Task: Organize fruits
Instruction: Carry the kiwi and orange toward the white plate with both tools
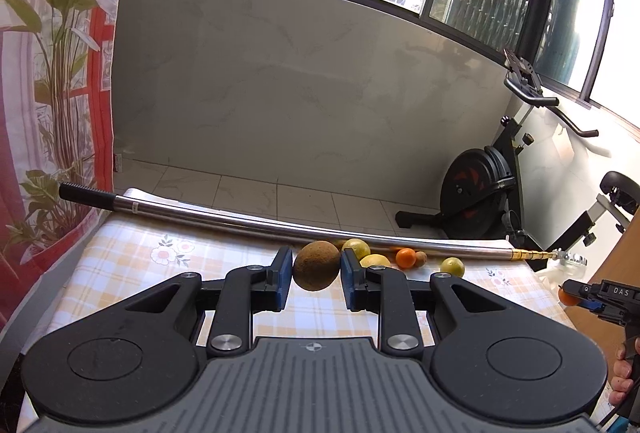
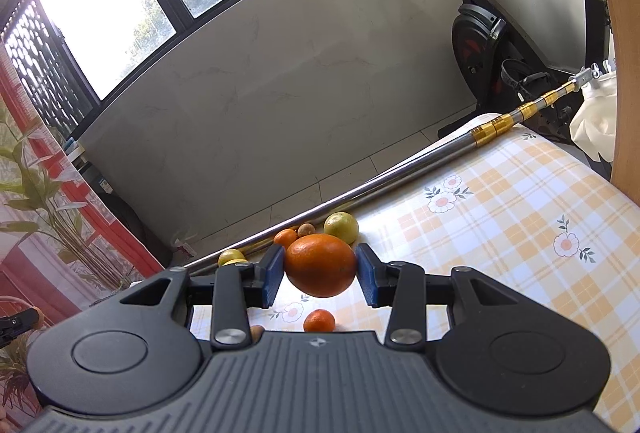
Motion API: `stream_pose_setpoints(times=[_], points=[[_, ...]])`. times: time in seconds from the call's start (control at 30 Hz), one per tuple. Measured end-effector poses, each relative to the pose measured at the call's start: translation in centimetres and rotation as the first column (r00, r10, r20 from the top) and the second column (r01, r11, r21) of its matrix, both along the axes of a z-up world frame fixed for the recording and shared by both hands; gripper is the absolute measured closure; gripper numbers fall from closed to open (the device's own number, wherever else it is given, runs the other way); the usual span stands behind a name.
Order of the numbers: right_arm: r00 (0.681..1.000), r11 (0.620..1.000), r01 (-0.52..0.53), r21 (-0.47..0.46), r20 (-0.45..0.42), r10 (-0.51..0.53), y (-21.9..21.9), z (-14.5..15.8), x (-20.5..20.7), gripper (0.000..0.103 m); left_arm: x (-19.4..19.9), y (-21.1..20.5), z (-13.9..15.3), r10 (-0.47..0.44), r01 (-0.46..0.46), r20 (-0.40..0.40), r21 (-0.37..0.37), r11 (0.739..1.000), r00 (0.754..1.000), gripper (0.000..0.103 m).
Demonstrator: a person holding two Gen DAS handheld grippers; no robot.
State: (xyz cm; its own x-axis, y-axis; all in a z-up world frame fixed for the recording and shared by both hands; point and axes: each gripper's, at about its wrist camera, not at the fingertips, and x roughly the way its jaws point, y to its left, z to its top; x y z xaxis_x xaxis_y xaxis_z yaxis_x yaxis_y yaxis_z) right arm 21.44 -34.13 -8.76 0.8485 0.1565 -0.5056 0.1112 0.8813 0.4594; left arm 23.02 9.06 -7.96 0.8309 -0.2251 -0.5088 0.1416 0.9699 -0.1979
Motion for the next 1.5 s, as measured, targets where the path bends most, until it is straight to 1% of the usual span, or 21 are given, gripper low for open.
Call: stream_pose_setpoints(times=[0.1, 0.23, 0.33, 0.47, 0.6, 0.67, 0.87, 1.0, 1.2, 1.37, 1.5], points=[[0.999, 1.000, -0.029, 0.003, -0.018, 0.029, 0.8, -0.6, -0.8, 0.061, -0.7, 0.8, -0.1, 0.006, -0.006, -0.018, 0.012, 1.000, 1.000, 0.075], [0.995, 0.997, -0.079, -0.024, -0.066, 0.077, 2.4, -1.9, -1.7, 0.061, -1.0, 1.5, -0.8, 0.005, -0.004, -0.052, 0.025, 1.000, 0.999, 0.075], [0.988, 0.992, -0.119, -0.045, -0.109, 0.113, 3.5, -3.0, -2.0, 0.061, -1.0, 1.3, -1.7, -0.018, 0.019, -0.081, 0.013, 1.000, 0.997, 0.075], [0.974, 0.982, -0.175, -0.066, -0.155, 0.163, 4.8, -4.2, -2.5, 0.061, -0.9, 0.4, -3.8, -0.060, 0.059, -0.130, -0.010, 0.998, 0.990, 0.075], [0.954, 0.965, -0.241, -0.100, -0.206, 0.217, 6.5, -5.3, -2.7, 0.061, -0.7, -0.8, -6.2, -0.099, 0.092, -0.198, -0.045, 0.995, 0.975, 0.075], [0.941, 0.954, -0.279, -0.114, -0.232, 0.247, 7.5, -5.9, -2.9, 0.061, -0.6, -1.2, -7.7, -0.121, 0.109, -0.237, -0.061, 0.992, 0.964, 0.075], [0.909, 0.926, -0.350, -0.139, -0.288, 0.300, 9.8, -7.5, -2.8, 0.061, -0.4, -3.1, -10.9, -0.171, 0.149, -0.300, -0.094, 0.984, 0.939, 0.075], [0.894, 0.911, -0.384, -0.152, -0.306, 0.327, 10.8, -7.9, -2.5, 0.061, -0.7, -4.5, -12.5, -0.201, 0.178, -0.315, -0.102, 0.979, 0.928, 0.075], [0.868, 0.886, -0.431, -0.172, -0.347, 0.355, 11.9, -8.7, -1.4, 0.061, -0.4, -6.2, -13.7, -0.232, 0.217, -0.336, -0.082, 0.973, 0.913, 0.075], [0.853, 0.876, -0.450, -0.175, -0.376, 0.363, 12.4, -9.2, -1.6, 0.061, -0.3, -6.5, -14.3, -0.241, 0.226, -0.348, -0.085, 0.971, 0.906, 0.075], [0.851, 0.876, -0.452, -0.171, -0.379, 0.365, 12.6, -9.4, -2.1, 0.061, -0.4, -6.6, -14.7, -0.247, 0.233, -0.355, -0.083, 0.969, 0.902, 0.075]])
